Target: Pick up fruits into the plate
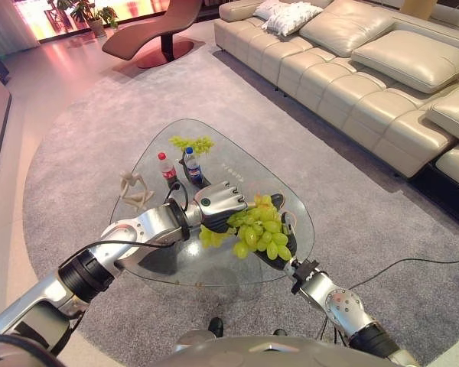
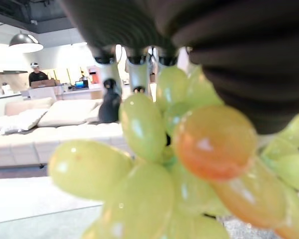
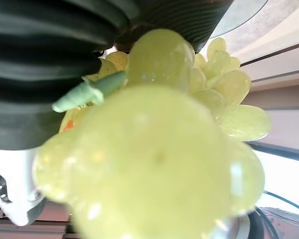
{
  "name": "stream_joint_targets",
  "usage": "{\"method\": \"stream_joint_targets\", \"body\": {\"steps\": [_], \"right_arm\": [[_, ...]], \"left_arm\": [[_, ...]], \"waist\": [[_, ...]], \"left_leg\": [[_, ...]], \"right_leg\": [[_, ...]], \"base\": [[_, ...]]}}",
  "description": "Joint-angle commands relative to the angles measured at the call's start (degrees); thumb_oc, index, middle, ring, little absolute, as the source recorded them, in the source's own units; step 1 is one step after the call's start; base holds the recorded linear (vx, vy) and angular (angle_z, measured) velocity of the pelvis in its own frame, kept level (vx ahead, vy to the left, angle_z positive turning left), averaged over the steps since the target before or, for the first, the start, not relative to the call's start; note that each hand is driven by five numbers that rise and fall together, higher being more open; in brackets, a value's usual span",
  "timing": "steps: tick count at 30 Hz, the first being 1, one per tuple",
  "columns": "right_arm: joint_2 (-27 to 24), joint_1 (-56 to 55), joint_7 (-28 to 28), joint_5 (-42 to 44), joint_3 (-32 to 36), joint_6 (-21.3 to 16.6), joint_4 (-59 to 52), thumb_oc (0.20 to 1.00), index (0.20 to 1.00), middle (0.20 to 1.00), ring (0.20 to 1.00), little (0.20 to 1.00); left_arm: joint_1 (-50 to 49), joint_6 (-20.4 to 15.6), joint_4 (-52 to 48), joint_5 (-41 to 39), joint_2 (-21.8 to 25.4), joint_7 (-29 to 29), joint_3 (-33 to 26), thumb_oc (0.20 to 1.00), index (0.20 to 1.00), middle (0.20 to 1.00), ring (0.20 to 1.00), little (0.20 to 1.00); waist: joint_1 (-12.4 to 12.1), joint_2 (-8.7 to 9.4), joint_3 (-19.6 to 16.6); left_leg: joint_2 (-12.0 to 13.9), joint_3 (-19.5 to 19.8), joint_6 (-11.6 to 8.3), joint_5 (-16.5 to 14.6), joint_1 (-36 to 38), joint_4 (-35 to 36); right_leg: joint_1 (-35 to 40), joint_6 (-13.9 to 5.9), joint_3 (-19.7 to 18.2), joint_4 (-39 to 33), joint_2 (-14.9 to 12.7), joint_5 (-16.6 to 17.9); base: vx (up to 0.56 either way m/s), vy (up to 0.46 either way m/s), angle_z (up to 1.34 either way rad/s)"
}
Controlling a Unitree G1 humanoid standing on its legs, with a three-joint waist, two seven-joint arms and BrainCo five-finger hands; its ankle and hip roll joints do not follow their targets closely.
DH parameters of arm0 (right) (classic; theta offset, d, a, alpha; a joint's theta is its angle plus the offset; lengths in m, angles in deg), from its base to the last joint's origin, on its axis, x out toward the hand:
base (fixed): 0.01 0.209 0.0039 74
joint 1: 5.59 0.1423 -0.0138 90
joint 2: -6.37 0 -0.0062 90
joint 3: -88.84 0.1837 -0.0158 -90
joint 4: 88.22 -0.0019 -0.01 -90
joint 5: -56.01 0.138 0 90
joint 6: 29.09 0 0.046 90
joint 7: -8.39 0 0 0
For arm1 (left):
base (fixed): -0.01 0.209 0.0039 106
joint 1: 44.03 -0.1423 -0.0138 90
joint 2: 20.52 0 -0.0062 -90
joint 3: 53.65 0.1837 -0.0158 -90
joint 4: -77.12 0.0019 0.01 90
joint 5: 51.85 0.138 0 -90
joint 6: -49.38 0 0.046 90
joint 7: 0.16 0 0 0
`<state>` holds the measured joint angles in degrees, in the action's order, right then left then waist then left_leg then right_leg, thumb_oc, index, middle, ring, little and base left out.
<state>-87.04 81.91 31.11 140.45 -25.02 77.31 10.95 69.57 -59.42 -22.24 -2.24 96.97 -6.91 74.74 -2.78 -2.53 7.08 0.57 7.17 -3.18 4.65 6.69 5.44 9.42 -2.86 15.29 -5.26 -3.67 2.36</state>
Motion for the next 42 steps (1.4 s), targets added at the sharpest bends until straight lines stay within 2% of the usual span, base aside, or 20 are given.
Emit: {"method": "stream_joint_targets", "body": {"steps": [1,6,7,8,9,27,36,37,38,42], "right_arm": [[2.7,4.4,2.1,2.8,-1.7,0.1,-7.9,1.000,1.000,1.000,1.000,1.000],[2.3,4.7,2.4,2.4,-2.0,0.6,-8.4,1.000,1.000,1.000,1.000,1.000],[2.2,4.7,2.3,2.4,-2.1,0.6,-8.5,0.686,0.686,0.686,0.686,0.686],[2.2,4.8,2.3,2.5,-2.1,0.5,-8.6,0.589,0.589,0.589,0.589,0.589],[2.1,4.8,2.1,2.3,-2.1,0.4,-8.9,0.200,0.200,0.200,0.200,0.200],[1.8,4.9,2.3,2.7,-2.1,0.0,-8.9,0.200,0.200,0.200,0.200,0.200],[2.0,4.6,2.0,2.7,-1.9,-0.4,-8.7,0.200,0.200,0.200,0.200,0.200],[2.0,4.5,2.1,2.8,-1.7,-0.4,-8.6,0.200,0.200,0.200,0.200,0.200],[2.0,4.5,2.2,2.9,-1.5,-0.4,-8.5,0.200,0.200,0.200,0.200,0.200],[2.0,4.4,2.2,3.1,-1.2,-0.9,-8.4,0.200,0.200,0.200,0.200,0.200]], "left_arm": [[5.1,-0.2,-0.9,0.5,-0.6,2.1,1.2,0.200,0.200,0.200,0.200,0.200],[5.2,-0.7,-0.6,1.1,-0.7,1.6,1.7,0.200,0.200,0.200,0.200,0.200],[5.1,-0.8,-0.7,1.1,-0.8,1.5,1.7,0.200,0.200,0.200,0.200,0.200],[5.1,-0.8,-0.7,1.2,-0.7,1.5,1.8,0.200,0.200,0.200,0.200,0.200],[4.9,-1.0,-0.8,1.5,-0.9,1.1,1.9,0.200,0.200,0.200,0.200,0.200],[4.5,-2.4,-1.0,2.0,0.0,1.2,2.1,0.200,0.200,0.200,0.200,0.200],[3.9,-1.3,-1.0,1.1,-0.1,1.4,1.7,0.200,0.200,0.200,0.200,0.200],[3.7,-1.2,-0.9,0.7,-0.1,1.1,1.5,0.567,0.567,0.567,0.567,0.567],[3.6,-1.0,-0.7,0.4,-0.1,0.9,1.4,1.000,1.000,1.000,1.000,1.000],[3.4,-0.7,-0.5,-0.7,-0.3,0.3,1.2,1.000,1.000,1.000,1.000,1.000]], "waist": [[-0.6,2.06,0.6],[-0.7,2.26,0.6],[-0.7,2.28,0.6],[-0.7,2.30,0.6],[-0.7,2.37,0.6],[-0.8,2.53,0.6],[-0.8,2.53,0.6],[-0.8,2.55,0.6],[-0.8,2.55,0.6],[-0.8,2.56,0.6]], "left_leg": [[-2.8,-6.3,1.24,-9.7,4.6,-1.5],[-2.8,-6.4,1.23,-9.7,4.6,-1.6],[-2.8,-6.4,1.24,-9.7,4.6,-1.6],[-2.8,-6.4,1.23,-9.7,4.6,-1.5],[-2.8,-6.4,1.25,-9.7,4.6,-1.5],[-2.6,-6.6,1.09,-9.7,4.5,-1.4],[-2.6,-6.8,1.13,-9.7,4.6,-1.4],[-2.6,-6.9,1.10,-9.7,4.6,-1.4],[-2.6,-6.8,1.08,-9.7,4.6,-1.4],[-2.6,-6.9,1.10,-9.7,4.7,-1.4]], "right_leg": [[1.0,-3.81,-2.6,0.9,-1.8,-3.1],[1.1,-3.82,-2.6,0.9,-1.7,-3.1],[1.1,-3.81,-2.6,0.9,-1.7,-3.1],[1.1,-3.82,-2.6,0.9,-1.7,-3.1],[1.1,-3.81,-2.7,0.8,-1.7,-3.2],[1.0,-3.86,-2.5,0.8,-1.7,-3.1],[1.0,-3.92,-2.6,0.7,-1.7,-3.0],[1.0,-3.93,-2.6,0.7,-1.8,-3.0],[1.1,-3.94,-2.5,0.7,-1.8,-3.0],[1.1,-3.96,-2.5,0.7,-1.8,-3.0]], "base": [[0.00,0.000,0.00],[0.00,0.000,0.00],[0.00,0.000,0.00],[0.00,0.000,0.00],[0.00,0.000,0.00],[0.00,0.000,0.00],[0.00,0.000,0.00],[0.00,0.000,0.00],[0.00,0.000,0.00],[0.00,0.000,0.00]]}}
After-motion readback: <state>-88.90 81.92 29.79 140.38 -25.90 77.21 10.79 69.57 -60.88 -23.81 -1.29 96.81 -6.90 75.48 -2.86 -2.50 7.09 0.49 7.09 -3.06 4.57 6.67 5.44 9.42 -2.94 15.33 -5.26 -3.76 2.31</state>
